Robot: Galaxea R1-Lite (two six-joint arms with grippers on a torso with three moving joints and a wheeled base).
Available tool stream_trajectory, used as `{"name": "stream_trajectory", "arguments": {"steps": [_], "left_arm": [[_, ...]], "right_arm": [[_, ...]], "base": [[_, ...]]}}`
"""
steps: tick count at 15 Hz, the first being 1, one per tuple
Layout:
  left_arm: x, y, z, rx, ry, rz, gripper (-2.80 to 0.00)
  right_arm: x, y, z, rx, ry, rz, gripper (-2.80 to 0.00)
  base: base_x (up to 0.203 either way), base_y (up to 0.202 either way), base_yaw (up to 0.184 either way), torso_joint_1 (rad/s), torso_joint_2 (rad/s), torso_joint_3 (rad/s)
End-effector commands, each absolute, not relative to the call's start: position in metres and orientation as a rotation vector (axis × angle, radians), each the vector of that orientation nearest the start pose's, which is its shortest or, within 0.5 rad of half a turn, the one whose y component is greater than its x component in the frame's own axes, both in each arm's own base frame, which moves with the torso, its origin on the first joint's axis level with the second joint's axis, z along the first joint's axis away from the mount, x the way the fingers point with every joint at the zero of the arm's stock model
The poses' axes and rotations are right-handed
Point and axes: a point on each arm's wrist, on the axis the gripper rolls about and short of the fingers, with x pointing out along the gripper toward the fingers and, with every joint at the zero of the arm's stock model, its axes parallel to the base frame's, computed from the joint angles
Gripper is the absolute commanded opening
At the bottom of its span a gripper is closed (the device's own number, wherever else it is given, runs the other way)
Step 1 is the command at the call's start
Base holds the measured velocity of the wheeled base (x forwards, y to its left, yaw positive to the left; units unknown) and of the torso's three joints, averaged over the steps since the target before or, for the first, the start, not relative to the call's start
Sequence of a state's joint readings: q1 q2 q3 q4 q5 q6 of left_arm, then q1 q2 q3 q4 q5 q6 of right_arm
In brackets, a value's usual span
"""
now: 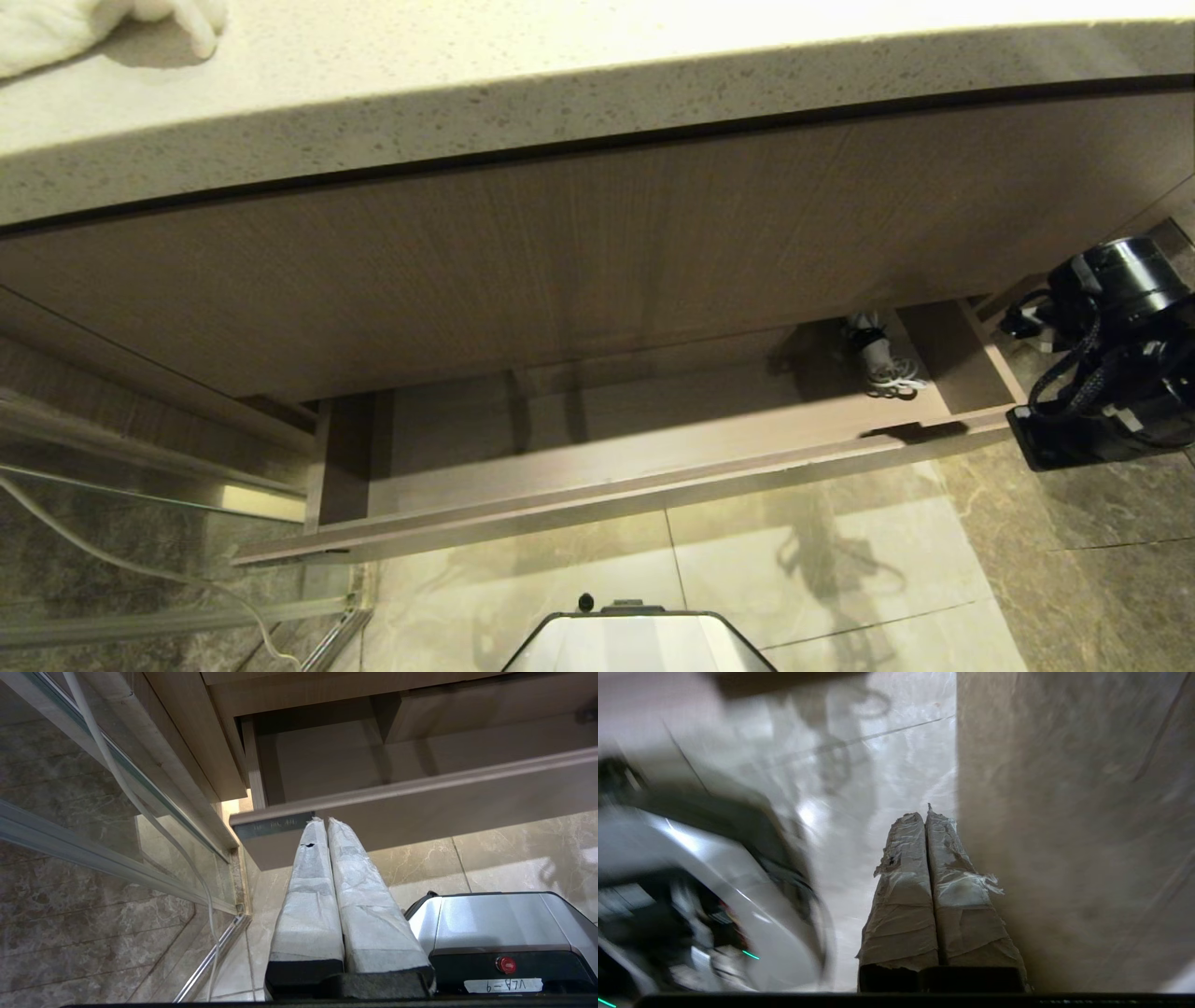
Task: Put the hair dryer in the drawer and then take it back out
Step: Pull open the drawer, then take the hairdryer out
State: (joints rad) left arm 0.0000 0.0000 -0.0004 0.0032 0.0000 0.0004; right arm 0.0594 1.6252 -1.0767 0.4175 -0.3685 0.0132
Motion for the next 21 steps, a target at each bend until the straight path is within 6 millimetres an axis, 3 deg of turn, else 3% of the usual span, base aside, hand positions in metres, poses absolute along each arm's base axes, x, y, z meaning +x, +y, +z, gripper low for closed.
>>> {"name": "stream_trajectory", "arguments": {"steps": [1,6,7,15,21], "left_arm": [[-0.023,0.0,0.076,0.0,0.002,0.0,-2.8],[-0.023,0.0,0.075,0.0,0.002,0.0,-2.8],[-0.023,0.0,0.075,0.0,0.002,0.0,-2.8],[-0.023,0.0,0.076,0.0,0.001,0.0,-2.8],[-0.023,0.0,0.075,0.0,0.002,0.0,-2.8]], "right_arm": [[0.288,0.005,0.163,-0.073,0.976,-0.372,-2.8],[0.327,0.003,0.142,-0.069,0.887,-0.43,-2.8],[0.332,-0.001,0.14,-0.08,0.874,-0.446,0.0],[0.386,-0.036,0.121,-0.02,0.819,-0.522,0.0],[0.426,-0.058,0.08,0.139,0.864,-0.428,0.0]], "base": [[0.0,0.0,0.0,0.0,0.0,0.0],[0.0,0.0,0.0,0.0,0.0,0.0],[0.0,0.0,0.0,0.0,0.0,0.0],[0.0,0.0,0.0,0.0,0.0,0.0],[0.0,0.0,0.0,0.0,0.0,0.0]]}}
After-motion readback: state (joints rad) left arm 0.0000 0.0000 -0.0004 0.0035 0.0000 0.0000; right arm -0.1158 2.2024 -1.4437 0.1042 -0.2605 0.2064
